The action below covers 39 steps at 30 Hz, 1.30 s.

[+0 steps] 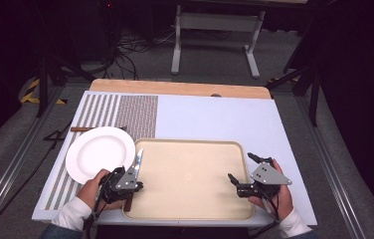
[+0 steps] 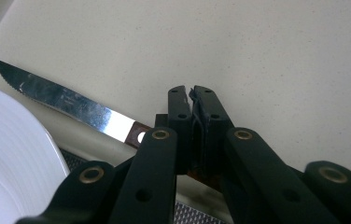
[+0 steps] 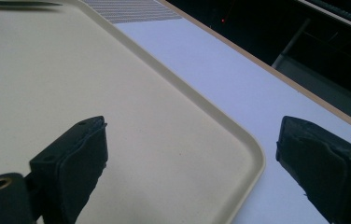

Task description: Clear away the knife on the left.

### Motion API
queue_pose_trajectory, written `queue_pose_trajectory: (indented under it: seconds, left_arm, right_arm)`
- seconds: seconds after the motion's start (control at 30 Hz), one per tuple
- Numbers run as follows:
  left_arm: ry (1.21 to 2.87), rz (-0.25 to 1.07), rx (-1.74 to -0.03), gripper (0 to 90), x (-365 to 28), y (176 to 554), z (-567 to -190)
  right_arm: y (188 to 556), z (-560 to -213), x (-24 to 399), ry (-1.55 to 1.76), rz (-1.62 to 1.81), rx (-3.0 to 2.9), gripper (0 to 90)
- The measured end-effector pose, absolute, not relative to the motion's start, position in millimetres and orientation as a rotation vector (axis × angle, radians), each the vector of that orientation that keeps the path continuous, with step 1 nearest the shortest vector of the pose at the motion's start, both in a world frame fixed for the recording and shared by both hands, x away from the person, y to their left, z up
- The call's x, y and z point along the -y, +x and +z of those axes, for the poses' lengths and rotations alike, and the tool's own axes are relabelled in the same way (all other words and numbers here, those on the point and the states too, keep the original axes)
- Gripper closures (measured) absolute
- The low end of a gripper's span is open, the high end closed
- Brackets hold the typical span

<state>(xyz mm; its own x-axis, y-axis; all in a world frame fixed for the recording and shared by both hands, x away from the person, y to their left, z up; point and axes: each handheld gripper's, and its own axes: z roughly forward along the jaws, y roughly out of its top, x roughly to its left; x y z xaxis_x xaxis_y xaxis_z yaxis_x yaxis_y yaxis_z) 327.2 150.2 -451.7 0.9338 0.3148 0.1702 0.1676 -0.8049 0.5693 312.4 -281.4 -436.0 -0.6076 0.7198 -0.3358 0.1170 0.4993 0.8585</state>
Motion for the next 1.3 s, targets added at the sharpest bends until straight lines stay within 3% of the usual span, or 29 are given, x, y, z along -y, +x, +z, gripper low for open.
queue_pose_trajectory:
  seconds: [0.57, 0.87, 1.3]
  left_arm:
    - [2.35, 0.491, -0.356, 74.4, -164.3, 316.2, -439.6]
    - [2.252, 0.61, -0.397, 60.3, -171.1, 313.7, -432.5]
    - [2.214, 0.657, -0.426, 40.1, -173.8, 314.0, -431.0]
  right_arm:
    - [310.5, -433.6, 281.3, 0.679, 1.109, -2.029, 10.0]
    - [309.1, -432.6, 279.9, 0.669, 1.117, -2.027, 10.1]
    - [307.9, -430.7, 280.9, 0.675, 1.141, -2.019, 10.5]
